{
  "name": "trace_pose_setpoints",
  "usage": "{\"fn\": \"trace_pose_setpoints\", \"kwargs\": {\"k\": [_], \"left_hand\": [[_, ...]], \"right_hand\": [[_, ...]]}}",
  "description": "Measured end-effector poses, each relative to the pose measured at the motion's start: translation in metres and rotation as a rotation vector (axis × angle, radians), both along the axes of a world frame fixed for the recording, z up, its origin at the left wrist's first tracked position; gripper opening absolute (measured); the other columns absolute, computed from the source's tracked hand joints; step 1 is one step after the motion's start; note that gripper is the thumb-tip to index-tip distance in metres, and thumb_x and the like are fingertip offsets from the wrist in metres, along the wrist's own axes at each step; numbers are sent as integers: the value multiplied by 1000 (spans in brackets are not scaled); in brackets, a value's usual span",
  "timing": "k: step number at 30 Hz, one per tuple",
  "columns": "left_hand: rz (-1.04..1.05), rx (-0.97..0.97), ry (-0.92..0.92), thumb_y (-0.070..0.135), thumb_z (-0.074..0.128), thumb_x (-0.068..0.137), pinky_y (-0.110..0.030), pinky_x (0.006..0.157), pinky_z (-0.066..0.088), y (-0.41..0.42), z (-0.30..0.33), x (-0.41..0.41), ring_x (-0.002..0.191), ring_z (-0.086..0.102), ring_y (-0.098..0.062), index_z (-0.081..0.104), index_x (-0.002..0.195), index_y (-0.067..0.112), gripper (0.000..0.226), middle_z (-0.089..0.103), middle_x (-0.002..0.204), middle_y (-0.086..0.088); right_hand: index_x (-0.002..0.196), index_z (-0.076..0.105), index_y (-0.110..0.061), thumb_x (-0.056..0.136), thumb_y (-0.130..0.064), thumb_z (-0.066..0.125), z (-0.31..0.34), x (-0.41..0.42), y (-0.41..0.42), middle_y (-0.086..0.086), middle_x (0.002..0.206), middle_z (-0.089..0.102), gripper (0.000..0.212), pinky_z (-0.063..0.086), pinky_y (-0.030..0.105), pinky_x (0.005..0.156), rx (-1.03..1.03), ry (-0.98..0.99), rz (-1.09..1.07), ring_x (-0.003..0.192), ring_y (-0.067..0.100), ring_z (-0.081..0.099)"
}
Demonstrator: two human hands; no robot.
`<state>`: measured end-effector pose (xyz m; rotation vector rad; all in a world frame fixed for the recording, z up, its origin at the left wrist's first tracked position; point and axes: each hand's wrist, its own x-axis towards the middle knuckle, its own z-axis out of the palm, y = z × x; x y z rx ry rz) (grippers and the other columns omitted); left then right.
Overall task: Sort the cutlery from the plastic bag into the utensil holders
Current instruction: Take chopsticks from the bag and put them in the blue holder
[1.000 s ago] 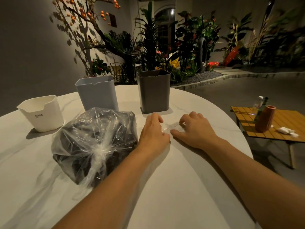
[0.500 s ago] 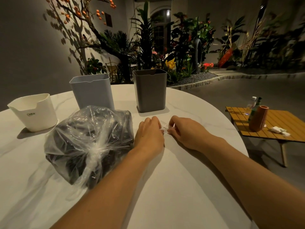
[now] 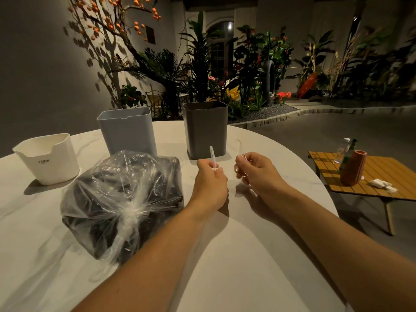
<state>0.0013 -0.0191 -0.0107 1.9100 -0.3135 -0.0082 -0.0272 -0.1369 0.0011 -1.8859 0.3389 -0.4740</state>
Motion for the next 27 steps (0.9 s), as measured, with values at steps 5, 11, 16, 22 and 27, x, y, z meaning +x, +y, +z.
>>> {"fn": "trace_pose_setpoints", "kwargs": {"k": [5,11,16,22,27], "left_hand": [[-176,-89,48,30,43,107,-24,50,52,8,4,-2,57,58,-17,59,101,16,23,59,75,-7],[-208,-89,152,28,32,109,-25,58,52,13,8,-2,63,54,-16,64,103,14,35,56,77,-6],[-194,208,-123,37,22,109,-25,76,52,5,5,-16,85,58,-14,47,109,17,33,59,104,-5],[-187,194,-38,38,20,110,-29,85,47,0,7,-13,95,55,-14,48,116,16,36,54,110,-4],[-109,-181,246,25,31,103,-33,57,41,4,7,-2,57,43,-19,45,67,14,40,46,64,-8]], "right_hand": [[103,63,-10,102,-34,50,-1,-2,-2,6,85,62,27,50,31,72,143,7,66,74,18,54],[107,57,-8,104,-32,46,0,-7,0,12,82,64,26,59,38,72,150,18,98,66,23,62],[103,56,-11,104,-35,45,-6,-5,5,10,82,65,26,54,28,66,71,57,119,69,19,61],[101,58,-15,106,-37,40,-7,-5,9,9,87,63,29,48,26,64,28,15,187,75,21,58],[101,68,-15,106,-30,42,-1,-9,8,11,84,62,30,50,24,54,160,-32,199,66,18,55]]}}
